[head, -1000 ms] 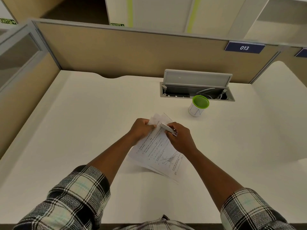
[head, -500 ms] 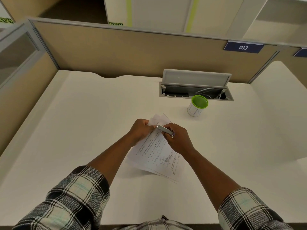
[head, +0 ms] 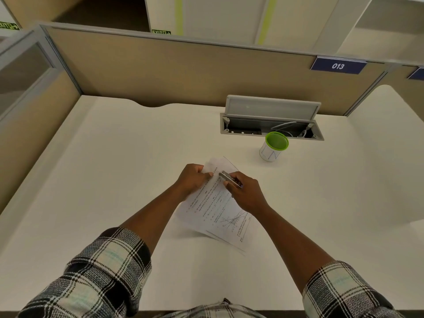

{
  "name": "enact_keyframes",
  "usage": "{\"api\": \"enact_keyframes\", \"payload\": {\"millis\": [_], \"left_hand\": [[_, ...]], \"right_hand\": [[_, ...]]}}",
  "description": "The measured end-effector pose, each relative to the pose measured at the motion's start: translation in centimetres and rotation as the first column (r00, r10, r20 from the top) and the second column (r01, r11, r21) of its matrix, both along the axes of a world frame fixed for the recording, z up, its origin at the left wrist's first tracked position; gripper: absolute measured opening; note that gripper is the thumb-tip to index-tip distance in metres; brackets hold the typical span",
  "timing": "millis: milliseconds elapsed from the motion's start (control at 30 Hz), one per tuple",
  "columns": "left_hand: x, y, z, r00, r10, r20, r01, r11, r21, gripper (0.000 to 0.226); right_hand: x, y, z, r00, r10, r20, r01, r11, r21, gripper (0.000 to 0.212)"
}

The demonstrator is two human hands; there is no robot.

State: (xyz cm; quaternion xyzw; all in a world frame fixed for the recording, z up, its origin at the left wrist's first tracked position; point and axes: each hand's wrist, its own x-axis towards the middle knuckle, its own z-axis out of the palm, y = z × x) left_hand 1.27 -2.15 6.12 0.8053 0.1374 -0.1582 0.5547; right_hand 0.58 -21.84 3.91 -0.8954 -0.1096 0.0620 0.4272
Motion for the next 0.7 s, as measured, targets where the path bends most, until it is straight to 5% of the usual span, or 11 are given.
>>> {"api": "enact_keyframes", "payload": {"millis": [333, 700], "left_hand": [[0.15, 0.09, -0.41, 1.000, -0.012, 0.001, 0.012, 1.000, -0.002, 0.019], [0.11, -0.14, -0.49, 0.999, -0.029, 0.019, 0.029, 1.000, 0.002, 0.035]], "right_hand": [[-0.24, 0.07, -0.16, 0.992, 0.034, 0.118, -0.028, 0.998, -0.050, 0.015], [-0.23, 0.31, -0.15, 0.990, -0.010, 0.144, 0.015, 0.999, -0.029, 0.015]]}}
